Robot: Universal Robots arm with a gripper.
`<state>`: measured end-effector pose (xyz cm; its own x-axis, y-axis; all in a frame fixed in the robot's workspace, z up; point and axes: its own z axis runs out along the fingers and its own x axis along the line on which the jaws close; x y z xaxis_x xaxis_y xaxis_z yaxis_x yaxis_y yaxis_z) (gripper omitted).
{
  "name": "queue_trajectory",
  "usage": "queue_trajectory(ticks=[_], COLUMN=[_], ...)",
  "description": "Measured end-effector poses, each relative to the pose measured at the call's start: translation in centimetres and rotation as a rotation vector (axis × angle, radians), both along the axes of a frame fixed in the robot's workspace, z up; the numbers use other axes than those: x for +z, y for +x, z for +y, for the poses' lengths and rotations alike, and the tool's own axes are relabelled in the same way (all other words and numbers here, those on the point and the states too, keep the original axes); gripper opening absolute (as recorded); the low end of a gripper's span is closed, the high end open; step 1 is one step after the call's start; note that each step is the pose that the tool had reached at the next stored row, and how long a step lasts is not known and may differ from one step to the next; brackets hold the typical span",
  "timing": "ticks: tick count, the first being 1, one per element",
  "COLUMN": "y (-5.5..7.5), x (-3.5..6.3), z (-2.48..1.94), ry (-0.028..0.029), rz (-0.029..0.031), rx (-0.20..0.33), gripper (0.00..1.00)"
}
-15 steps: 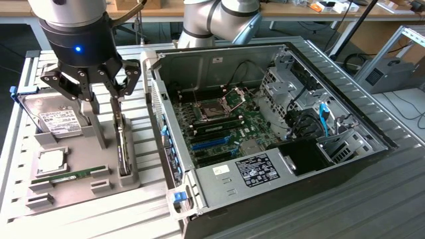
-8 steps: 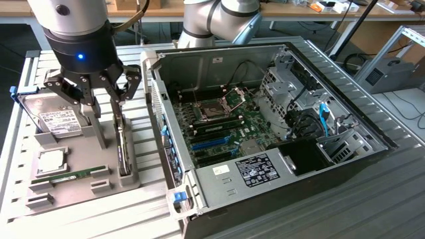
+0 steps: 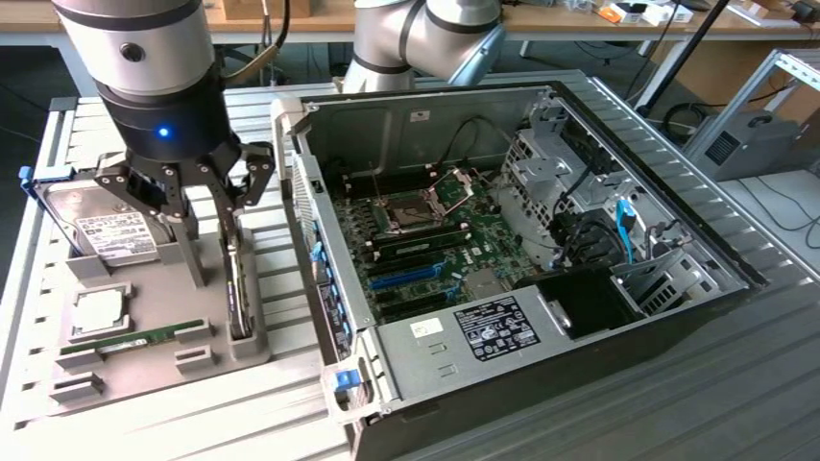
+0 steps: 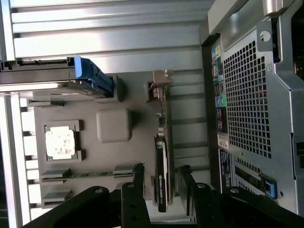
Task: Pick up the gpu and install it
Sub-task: 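Pick up the gpu and move the gpu toward the slot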
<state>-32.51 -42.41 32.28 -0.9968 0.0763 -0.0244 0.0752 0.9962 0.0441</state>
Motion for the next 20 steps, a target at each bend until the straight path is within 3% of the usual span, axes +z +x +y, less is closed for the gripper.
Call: queue_trajectory(ticks=[9,15,20], y=[0.0,0.0,0.1], x=[-1.73,-1.76,-1.76], z=[0.00,-0.04,-0.41], ry=[-0.0001,0.0001,0.0000], rz=[0.0000,-0.0001,-0.0001], rx=[0.000,0.000,0.000], gripper=[0.42,0.42,0.42])
